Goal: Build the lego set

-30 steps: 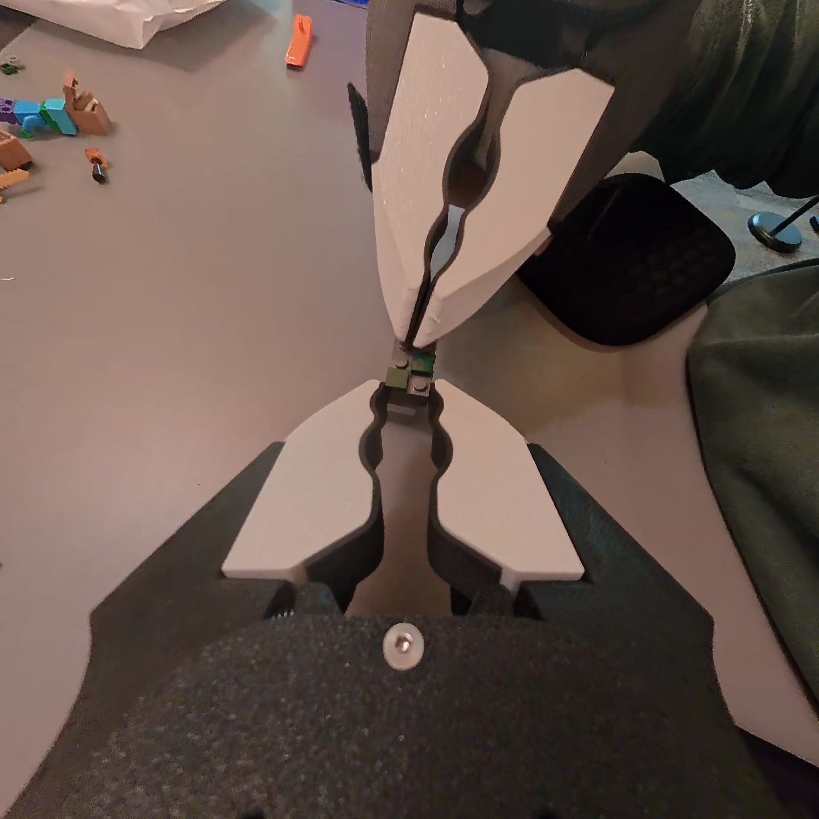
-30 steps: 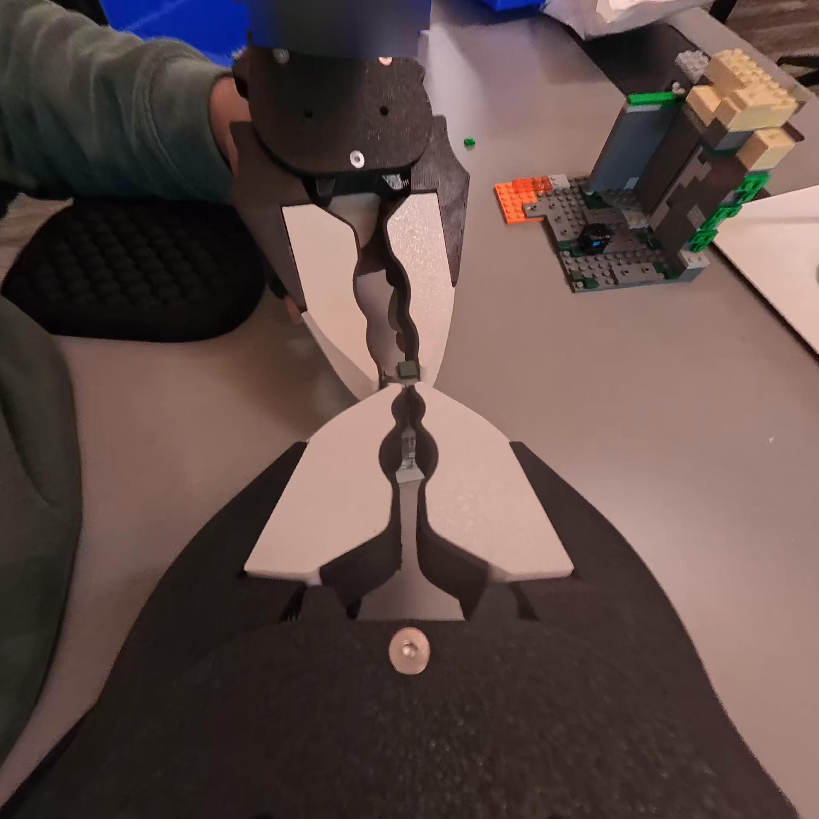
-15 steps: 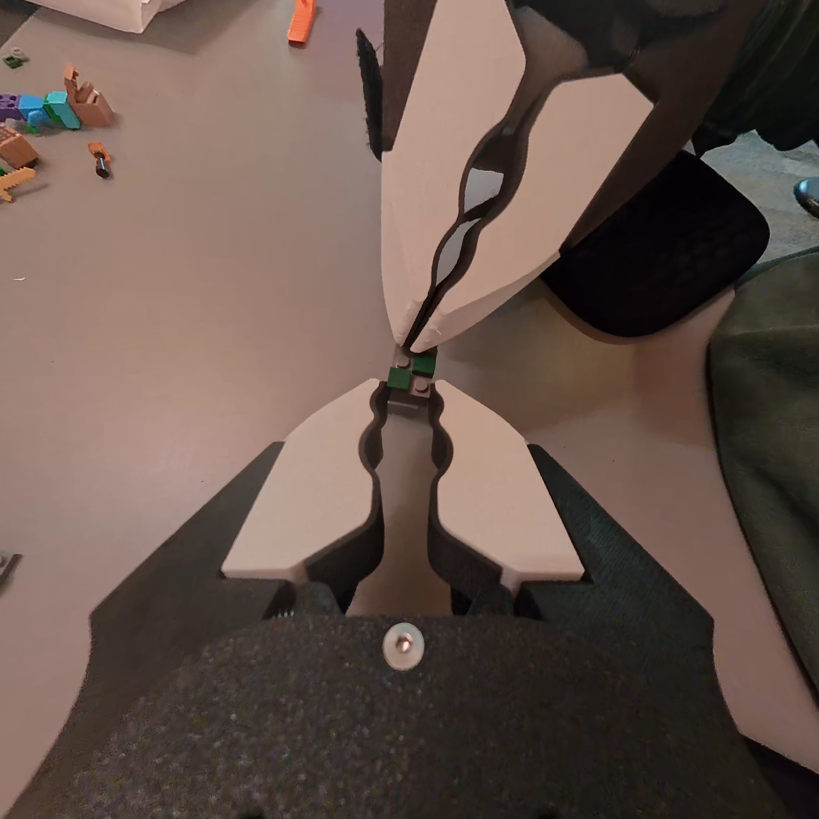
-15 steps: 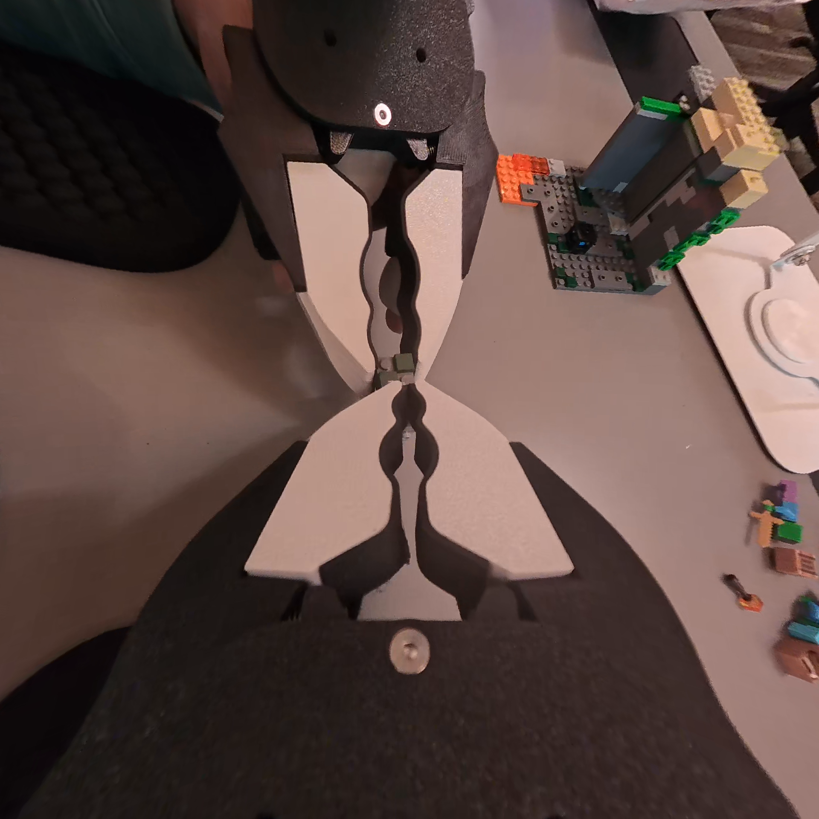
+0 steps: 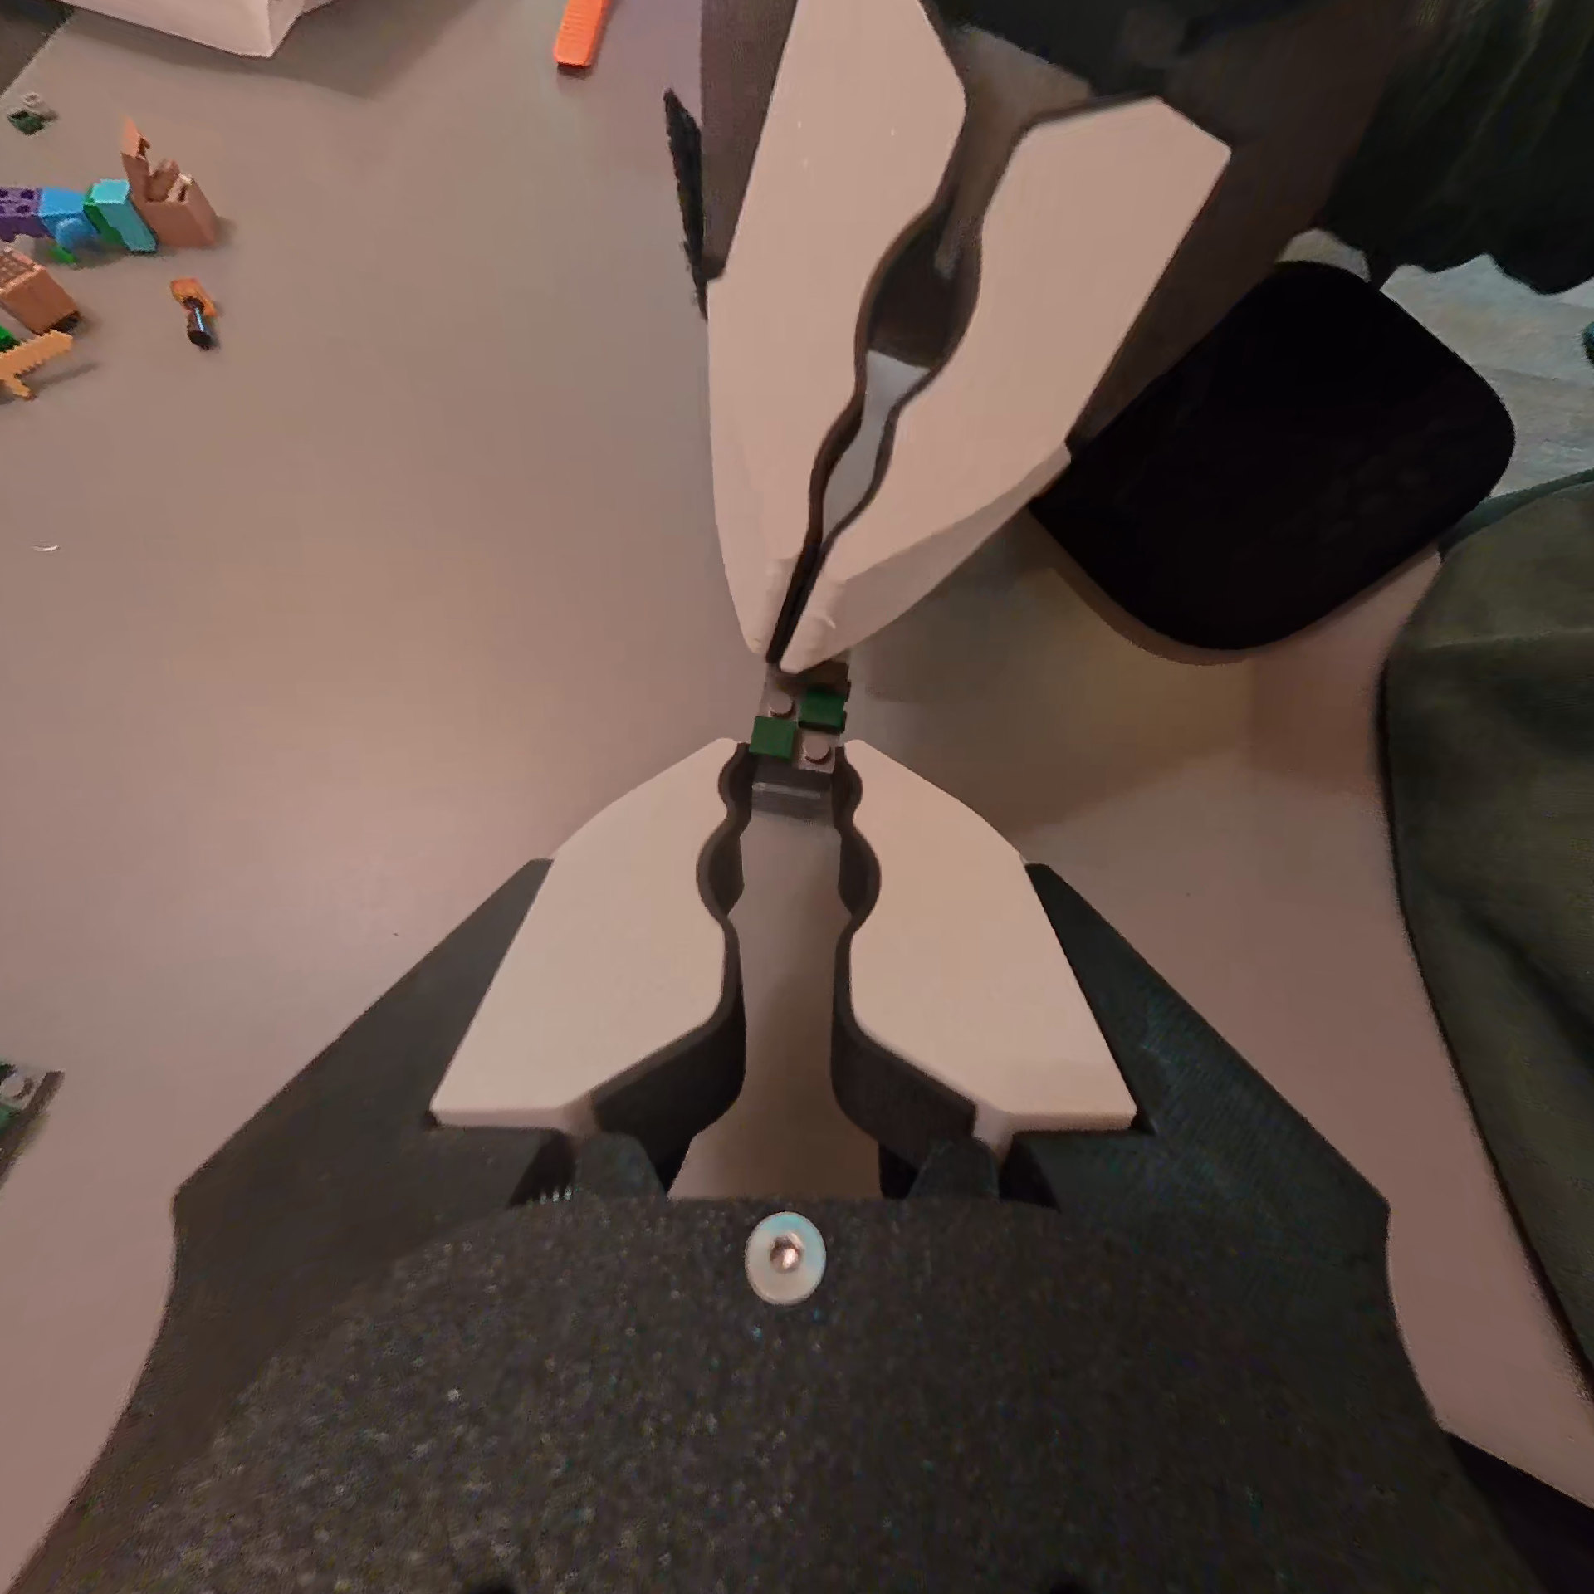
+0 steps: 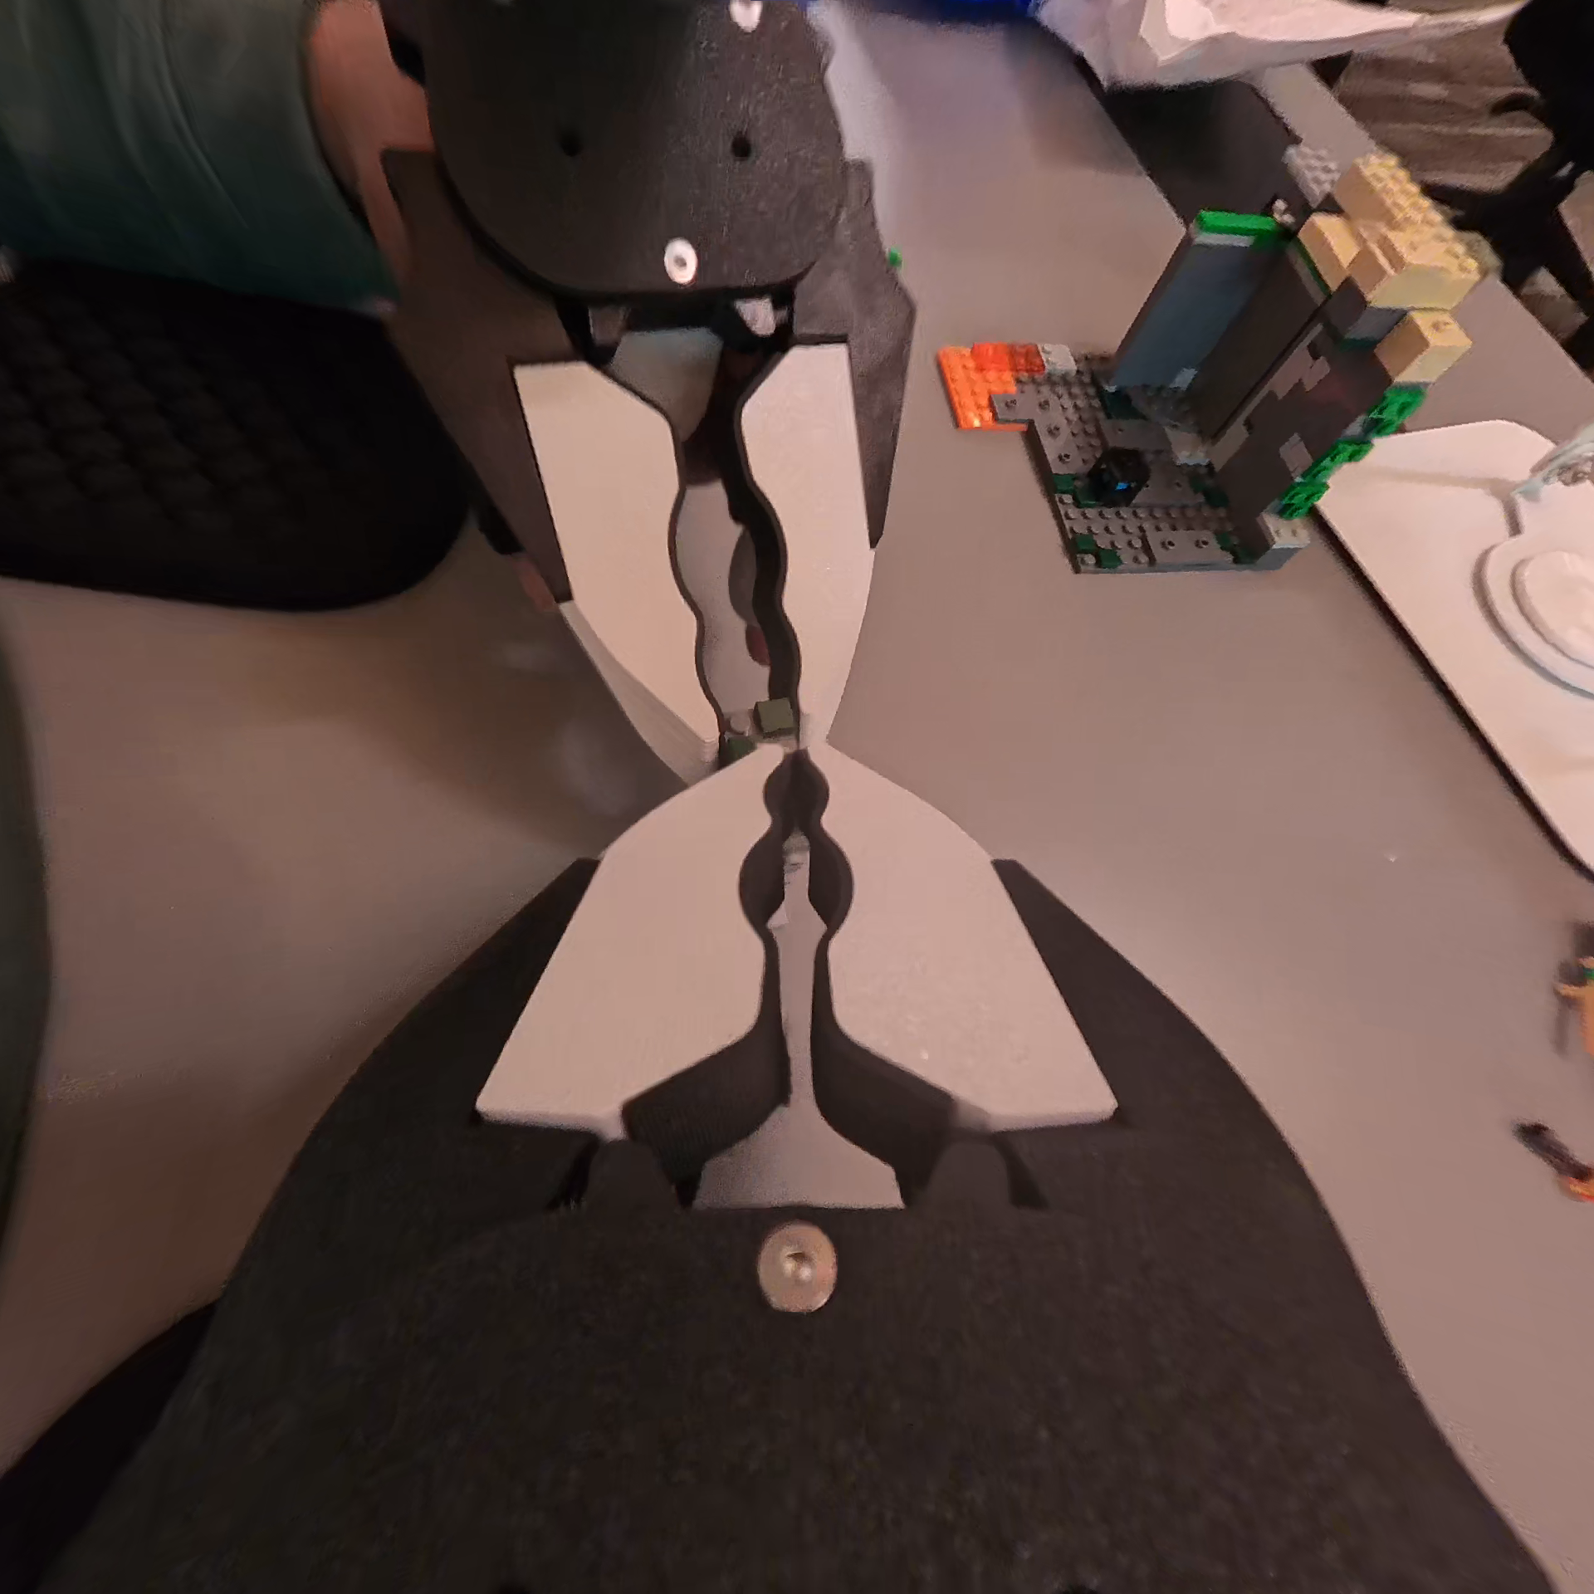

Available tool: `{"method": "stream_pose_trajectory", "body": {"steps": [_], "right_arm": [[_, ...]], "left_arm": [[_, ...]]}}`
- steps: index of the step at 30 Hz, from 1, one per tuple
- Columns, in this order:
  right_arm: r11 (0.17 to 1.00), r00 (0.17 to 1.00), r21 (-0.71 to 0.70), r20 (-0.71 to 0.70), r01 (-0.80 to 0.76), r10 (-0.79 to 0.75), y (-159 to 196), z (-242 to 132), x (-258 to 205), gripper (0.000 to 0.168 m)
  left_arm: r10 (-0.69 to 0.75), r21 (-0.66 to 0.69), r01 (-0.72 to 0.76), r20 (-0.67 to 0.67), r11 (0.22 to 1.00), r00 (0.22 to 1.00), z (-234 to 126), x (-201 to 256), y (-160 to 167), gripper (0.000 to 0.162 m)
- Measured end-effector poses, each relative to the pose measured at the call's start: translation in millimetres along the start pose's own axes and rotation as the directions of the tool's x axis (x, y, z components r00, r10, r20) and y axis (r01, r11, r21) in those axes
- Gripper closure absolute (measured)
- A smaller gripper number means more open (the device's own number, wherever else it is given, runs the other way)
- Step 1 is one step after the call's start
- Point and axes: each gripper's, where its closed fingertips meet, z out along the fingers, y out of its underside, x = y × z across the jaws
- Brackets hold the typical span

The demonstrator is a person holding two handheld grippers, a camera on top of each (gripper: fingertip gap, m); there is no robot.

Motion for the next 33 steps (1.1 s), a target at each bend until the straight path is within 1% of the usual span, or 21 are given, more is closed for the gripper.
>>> {"method": "stream_pose_trajectory", "body": {"steps": [3,7,8,10,13,18,22,26,30,31,33], "right_arm": [[0.995,0.997,0.074,0.048,-0.067,0.064,-6,-11,3,0.168],[0.996,0.993,0.046,0.087,-0.079,0.075,3,-16,2,0.168],[0.997,0.993,0.022,0.089,-0.076,0.074,6,-13,0,0.13],[0.999,0.995,-0.024,0.092,-0.048,0.05,13,-7,-5,0.123],[0.999,0.997,-0.042,0.079,-0.016,0.019,14,-1,-8,0.125],[0.999,0.997,-0.044,0.076,0.011,-0.008,13,5,-8,0.145],[0.998,0.996,-0.063,0.088,0.005,0.001,15,6,-8,0.147],[0.998,0.996,-0.057,0.084,-0.002,0.006,17,7,-7,0.151],[0.999,0.996,-0.042,0.085,-0.001,0.005,17,6,-6,0.152],[0.999,0.996,-0.034,0.087,-0.009,0.012,17,5,-5,0.152],[0.997,0.99,-0.002,0.123,-0.075,0.075,13,3,-4,0.152]], "left_arm": [[0.011,0.002,-0.011,0.002,1.0,1.0,-1,-1,0,0.144],[0.019,0.006,-0.019,-0.004,1.0,1.0,-1,0,0,0.143],[0.021,0.008,-0.021,-0.003,1.0,1.0,-1,0,0,0.142],[0.016,0.01,-0.016,-0.004,1.0,1.0,0,0,1,0.142],[0.013,0.011,-0.013,-0.004,1.0,1.0,0,-1,1,0.142],[0.019,0.009,-0.019,0.005,1.0,1.0,-1,-1,1,0.141],[0.029,0.006,-0.029,-0.002,1.0,1.0,-5,-1,2,0.138],[0.048,-0.002,-0.048,-0.004,0.999,0.999,-8,-1,6,0.137],[0.024,0.006,-0.024,-0.02,1.0,1.0,-9,-3,11,0.138],[0.011,0.02,-0.01,-0.027,1.0,1.0,-10,-4,11,0.137],[-0.008,0.085,0.012,-0.042,0.996,0.999,-13,-6,6,0.135]]}}
